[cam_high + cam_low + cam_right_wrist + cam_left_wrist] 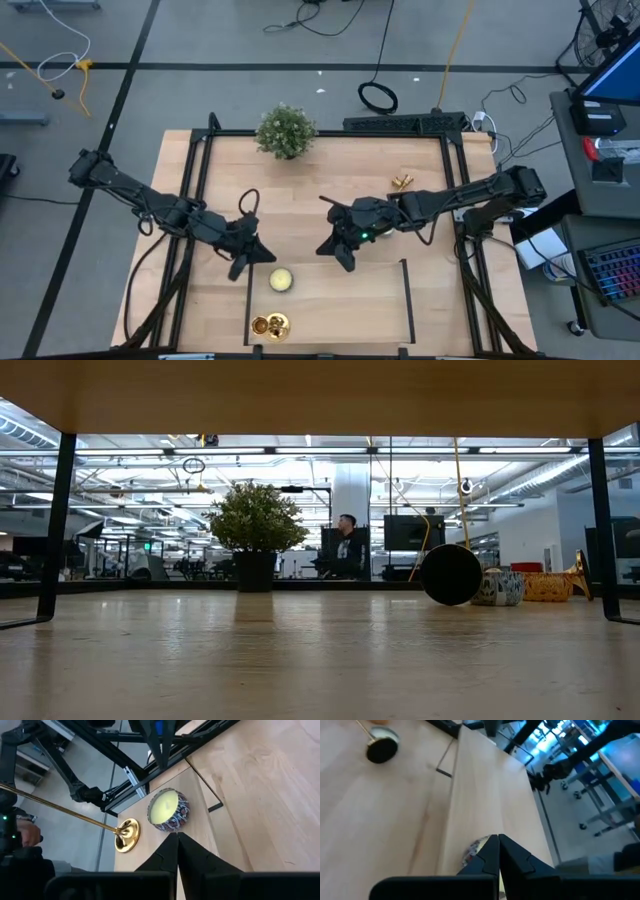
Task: Pick & Place candle stick holders
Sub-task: Put the black patterned scented candle on the shelf
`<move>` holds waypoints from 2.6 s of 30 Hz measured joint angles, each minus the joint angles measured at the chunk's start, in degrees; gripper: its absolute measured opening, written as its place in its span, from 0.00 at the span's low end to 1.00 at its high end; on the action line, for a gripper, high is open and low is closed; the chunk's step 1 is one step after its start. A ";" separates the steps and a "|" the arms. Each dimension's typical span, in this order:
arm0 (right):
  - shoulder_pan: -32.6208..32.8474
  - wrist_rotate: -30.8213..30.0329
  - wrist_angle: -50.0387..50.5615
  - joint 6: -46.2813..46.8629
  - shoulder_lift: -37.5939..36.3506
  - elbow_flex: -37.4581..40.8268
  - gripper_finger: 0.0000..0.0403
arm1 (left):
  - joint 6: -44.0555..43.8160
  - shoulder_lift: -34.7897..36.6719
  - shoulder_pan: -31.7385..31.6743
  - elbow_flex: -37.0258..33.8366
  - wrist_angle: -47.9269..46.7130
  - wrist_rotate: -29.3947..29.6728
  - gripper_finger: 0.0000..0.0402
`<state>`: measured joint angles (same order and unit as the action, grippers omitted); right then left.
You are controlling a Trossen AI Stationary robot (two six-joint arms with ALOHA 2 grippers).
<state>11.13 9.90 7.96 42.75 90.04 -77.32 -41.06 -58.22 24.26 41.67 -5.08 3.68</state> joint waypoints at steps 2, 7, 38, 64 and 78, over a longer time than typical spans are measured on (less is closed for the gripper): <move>-0.10 -1.15 0.00 -0.09 0.00 0.00 0.00 | -0.04 0.04 -0.56 0.00 0.11 -1.35 0.01; -0.17 -4.24 -0.33 0.05 0.00 0.00 0.00 | 3.47 -1.54 -4.26 5.16 -9.19 -4.51 0.00; 11.87 -42.85 29.76 -3.08 -20.79 -0.09 0.00 | 17.24 -26.29 -8.37 34.73 -19.93 -13.83 0.00; 23.87 -42.84 29.99 -6.80 -26.11 -0.07 0.00 | 9.47 -32.06 -8.85 34.71 -24.80 -17.85 0.00; 23.48 -43.12 29.55 -6.46 -24.64 -0.04 0.00 | 8.80 -32.11 -7.64 34.71 -28.54 -17.23 0.00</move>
<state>34.61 -33.22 37.51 36.29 65.40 -77.36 -32.26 -90.32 16.62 76.38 -33.62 -13.55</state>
